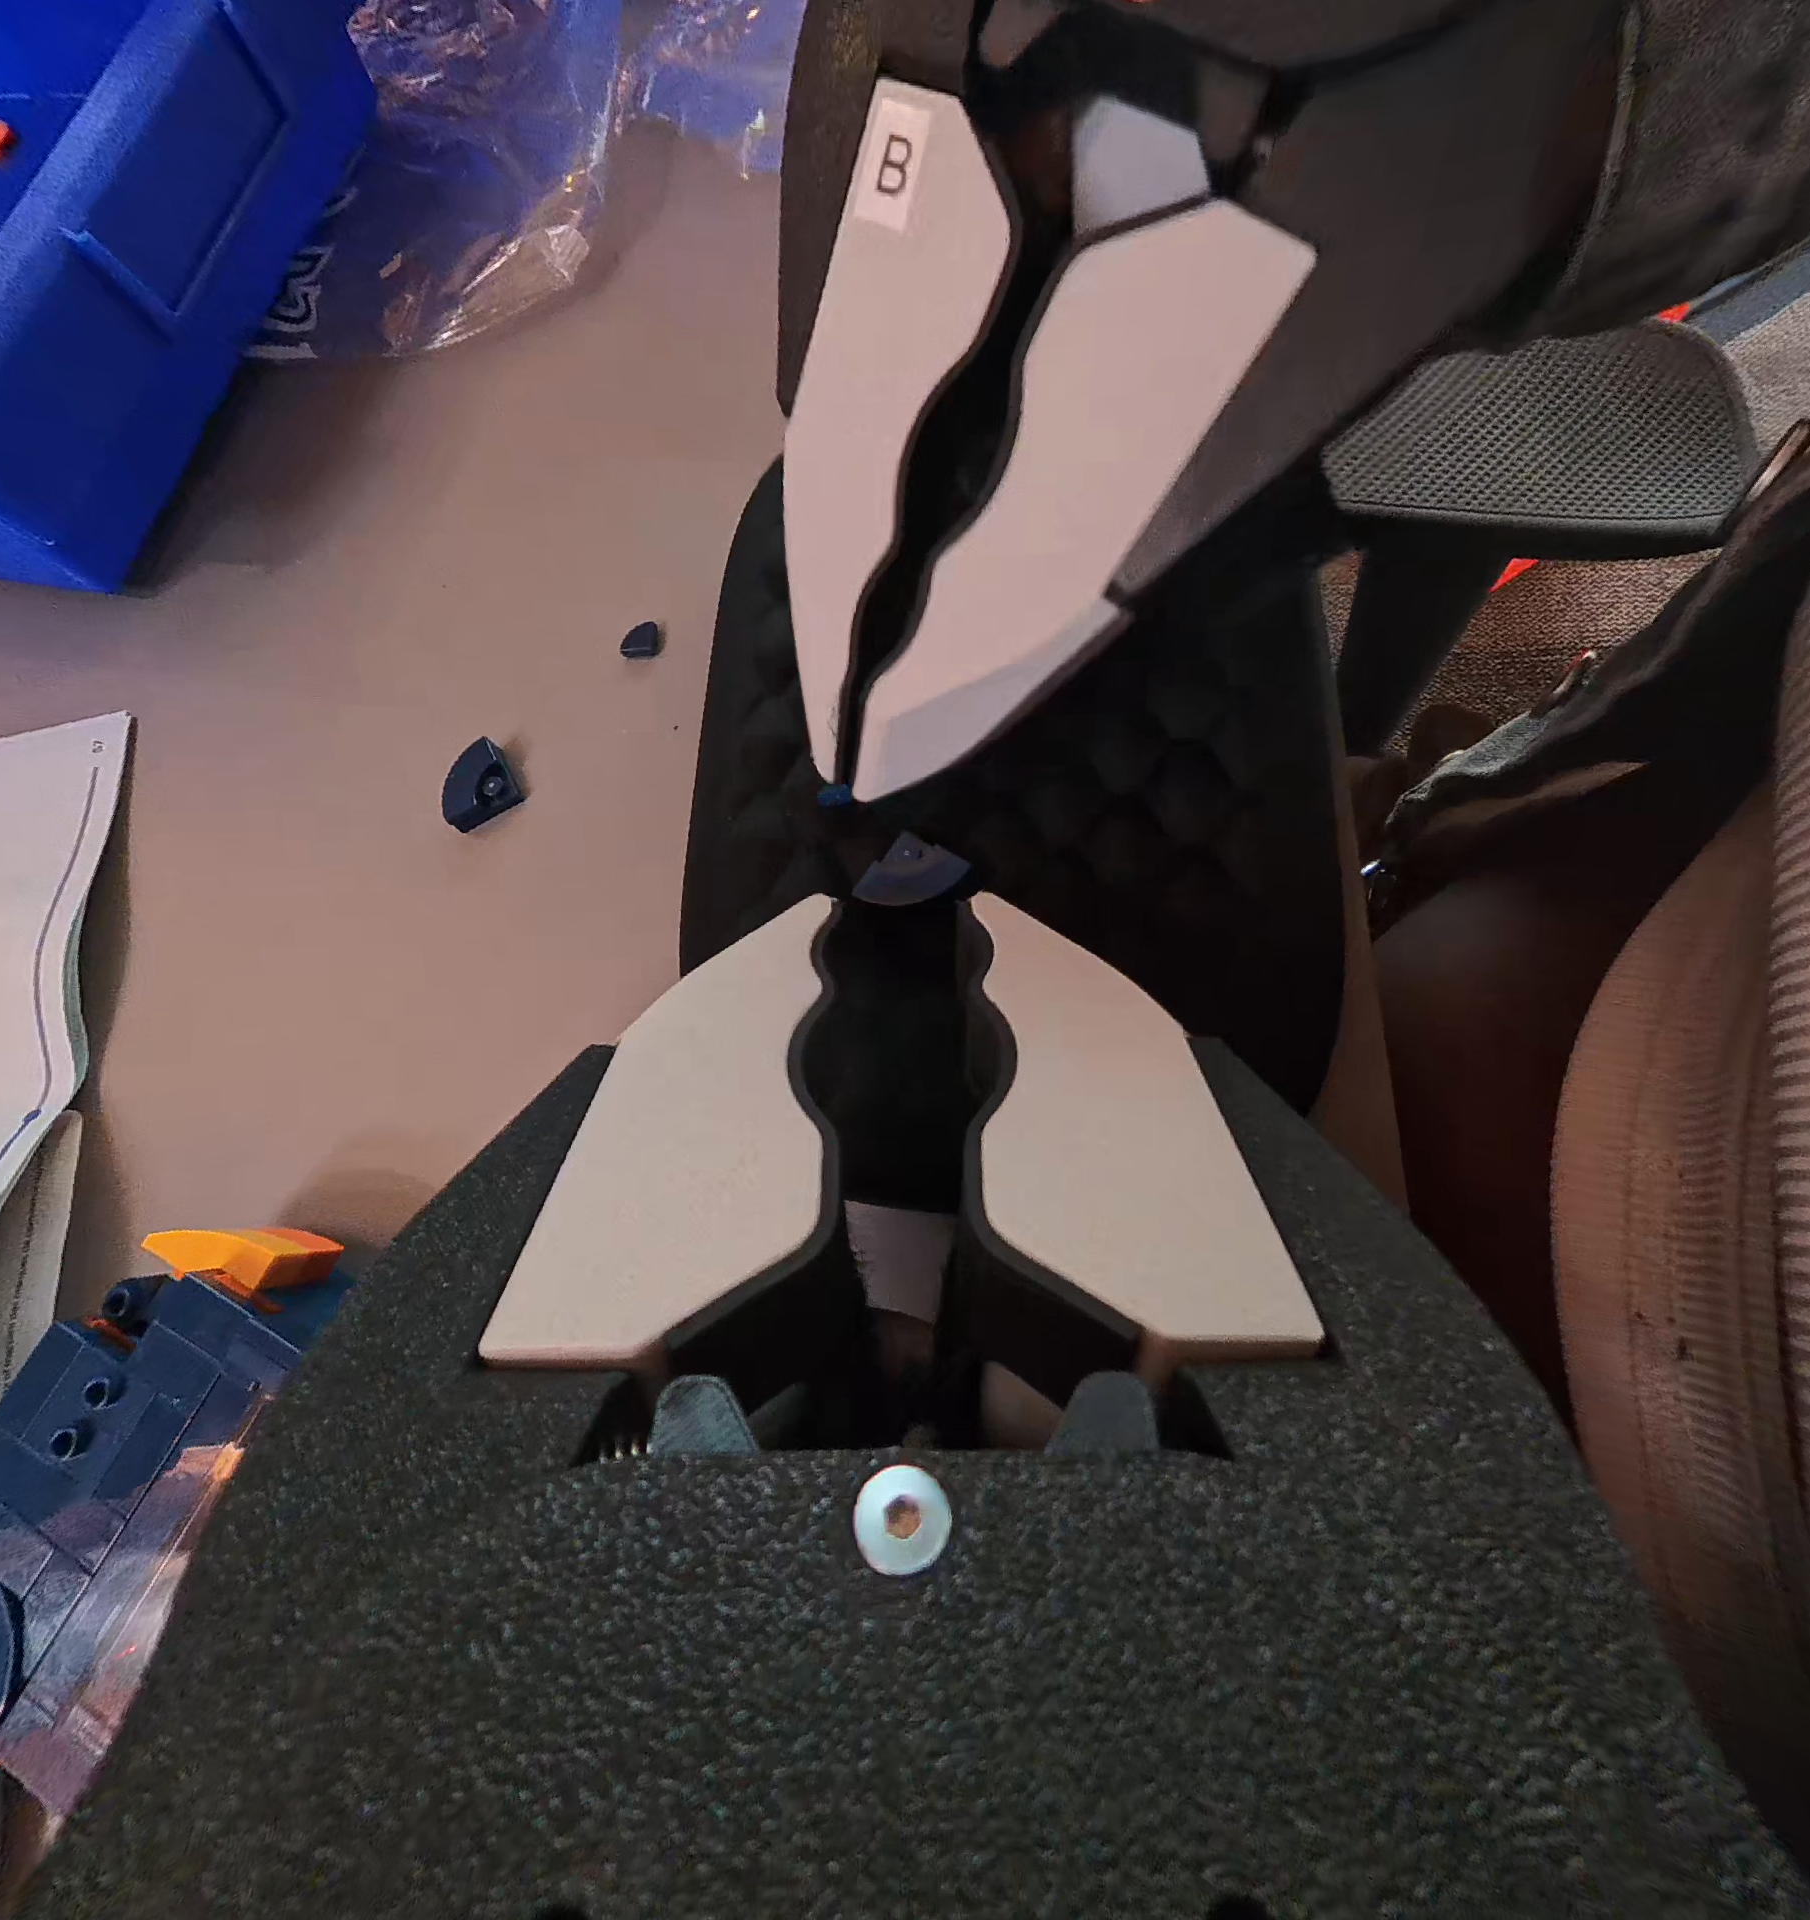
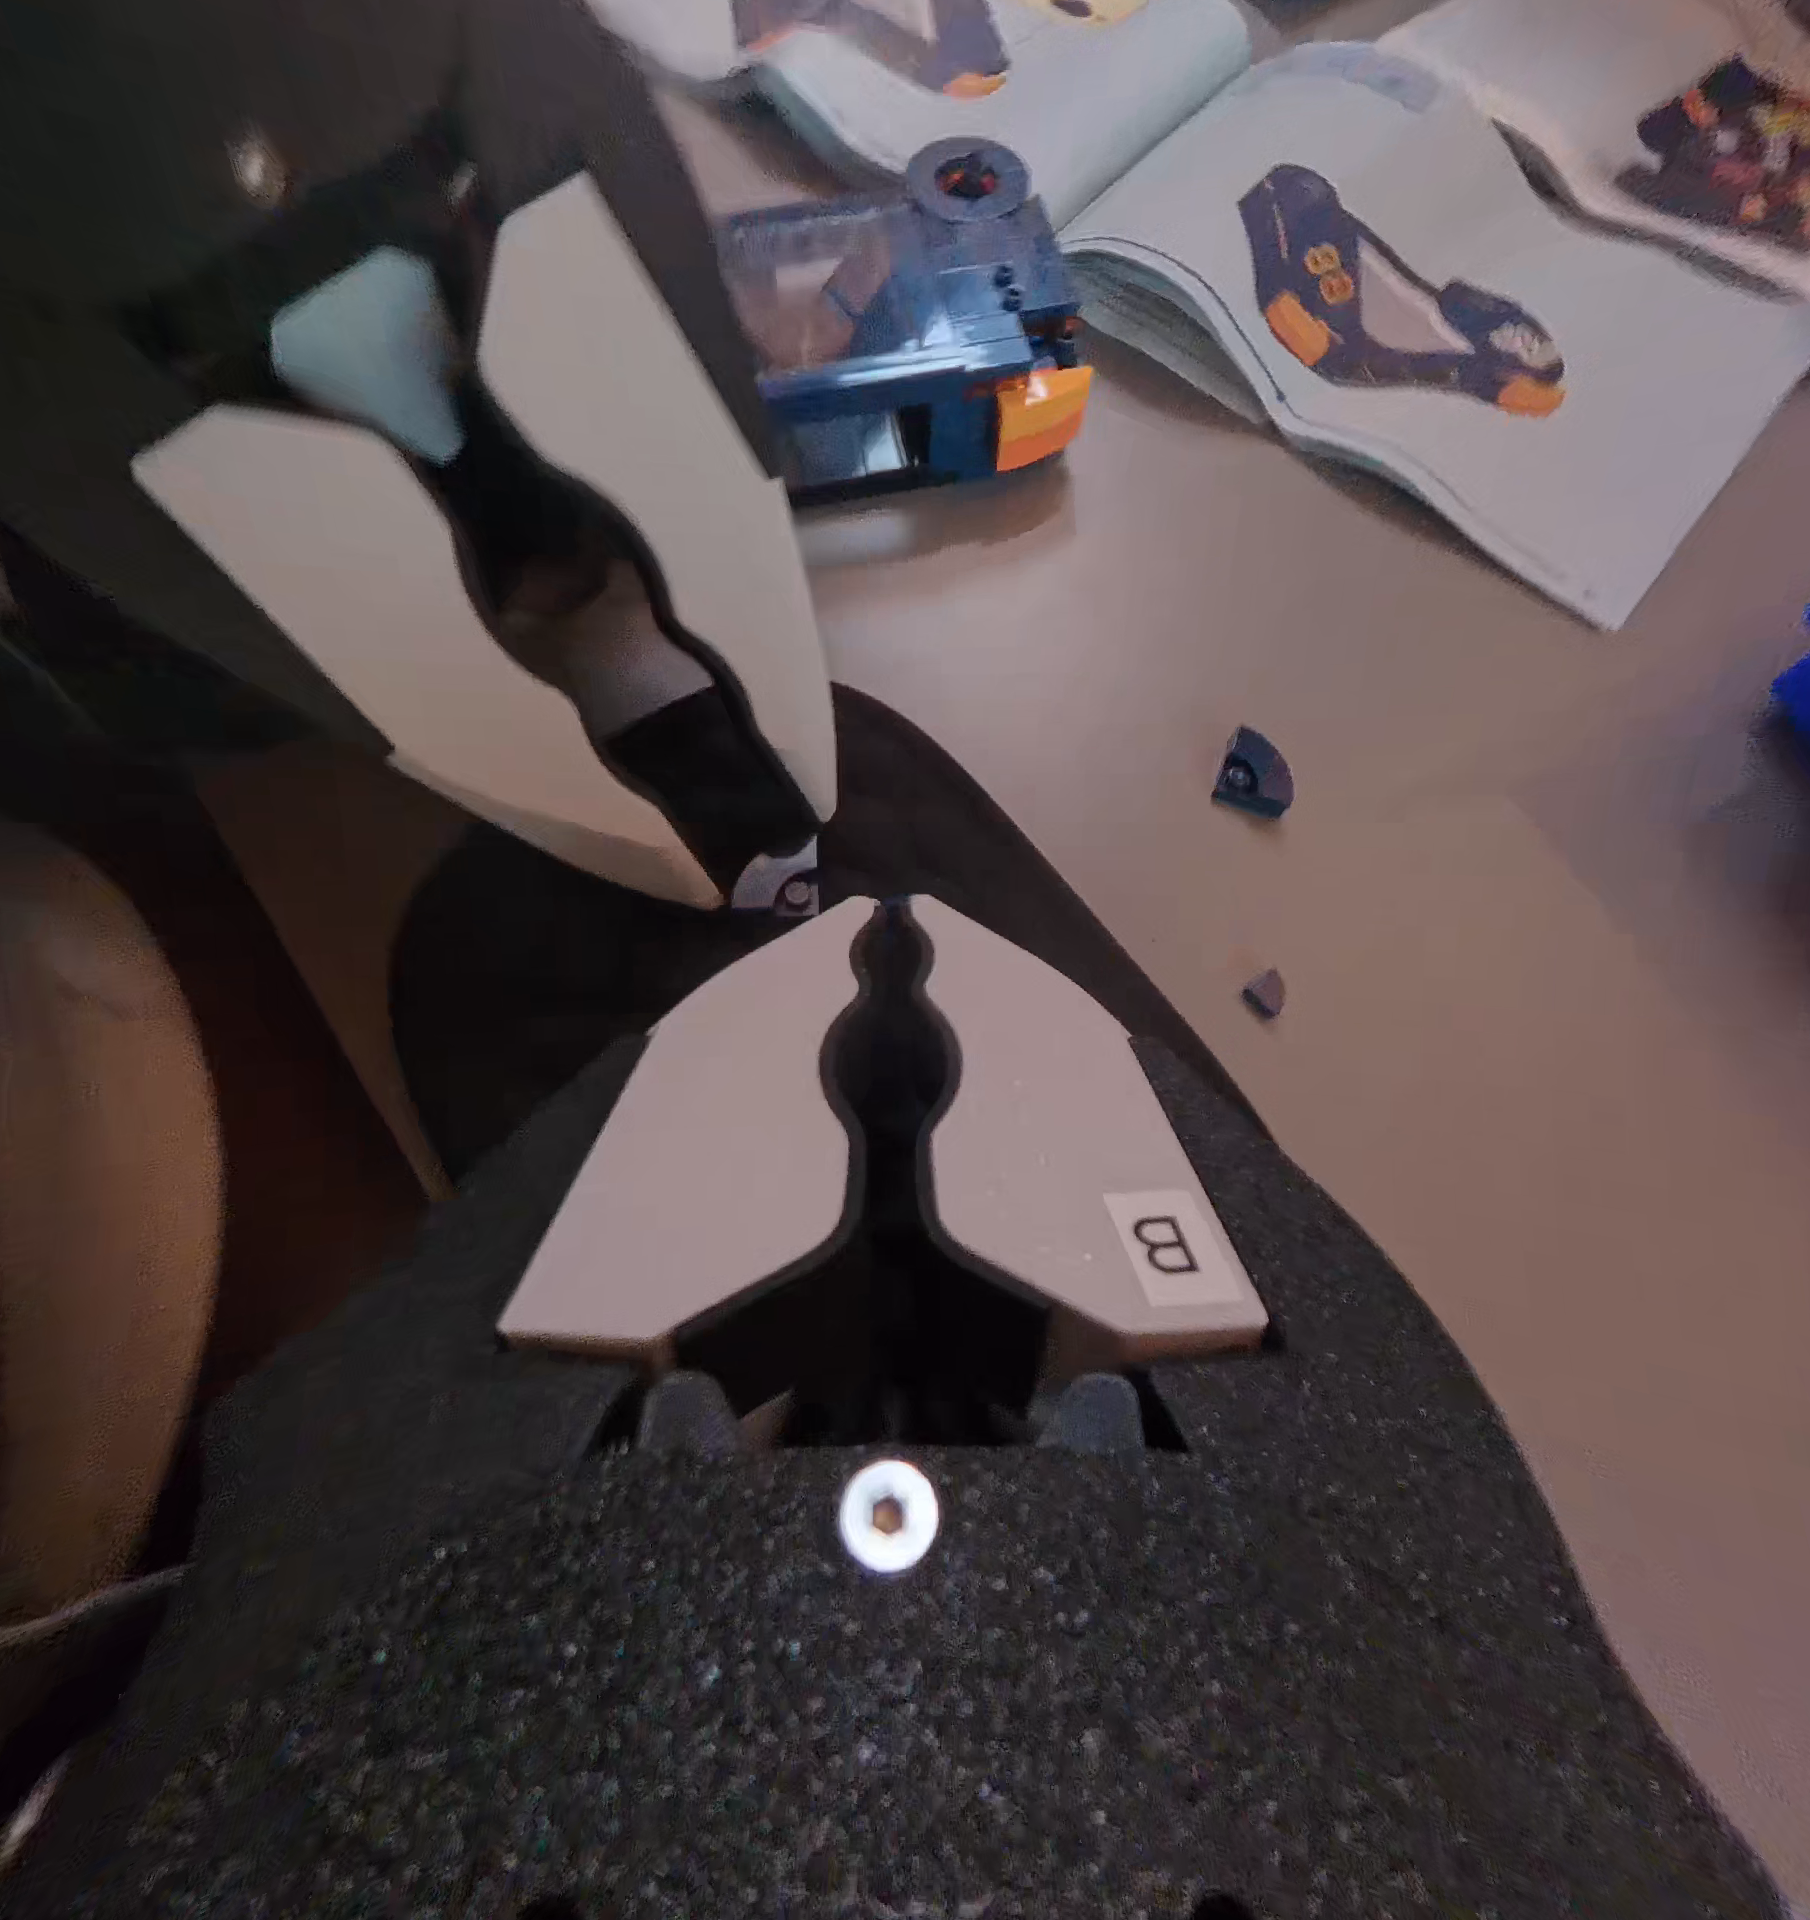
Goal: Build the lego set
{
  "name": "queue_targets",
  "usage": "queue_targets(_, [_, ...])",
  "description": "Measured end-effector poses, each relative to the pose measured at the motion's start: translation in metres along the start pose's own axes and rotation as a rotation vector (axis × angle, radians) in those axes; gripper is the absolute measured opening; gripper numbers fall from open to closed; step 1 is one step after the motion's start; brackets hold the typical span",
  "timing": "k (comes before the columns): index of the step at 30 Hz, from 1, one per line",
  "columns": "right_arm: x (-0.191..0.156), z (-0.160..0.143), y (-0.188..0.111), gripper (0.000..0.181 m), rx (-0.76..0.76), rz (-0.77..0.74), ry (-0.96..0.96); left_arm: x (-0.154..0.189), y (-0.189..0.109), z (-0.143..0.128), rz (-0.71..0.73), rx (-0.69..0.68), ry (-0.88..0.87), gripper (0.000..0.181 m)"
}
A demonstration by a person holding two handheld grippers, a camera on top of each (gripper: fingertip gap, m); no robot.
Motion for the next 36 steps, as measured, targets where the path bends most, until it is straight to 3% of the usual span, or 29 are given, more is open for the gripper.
queue_targets(7, [0.003,0.001,-0.01,0.0,0.193,0.317,0.755,0.003,-0.002,0.0,0.025,0.019,0.042,0.024])
queue_targets(11, [-0.001,-0.013,-0.002,0.0,0.189,0.362,0.979,0.003,0.0,0.0,0.02,0.014,0.033,0.024])
queue_targets(17, [-0.003,-0.016,0.004,0.0,0.169,0.379,1.074,0.004,0.001,-0.001,0.01,0.008,0.042,0.02])
queue_targets(29, [-0.003,-0.017,0.004,0.0,0.095,0.296,1.04,0.004,0.002,-0.002,0.008,0.005,0.048,0.019])
queue_targets(36, [-0.005,-0.015,0.004,0.0,0.138,0.328,1.102,0.005,0.0,-0.002,0.014,0.016,0.065,0.018])
Point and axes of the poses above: each gripper's, where its closed fingertips meet, y out along the fingers, z out of its top, x = y × z across the jaws, the point moved 8 cm from there along -y, back along the fingers, and after that the axes turned 4 degrees about y, right-handed, at the moved point
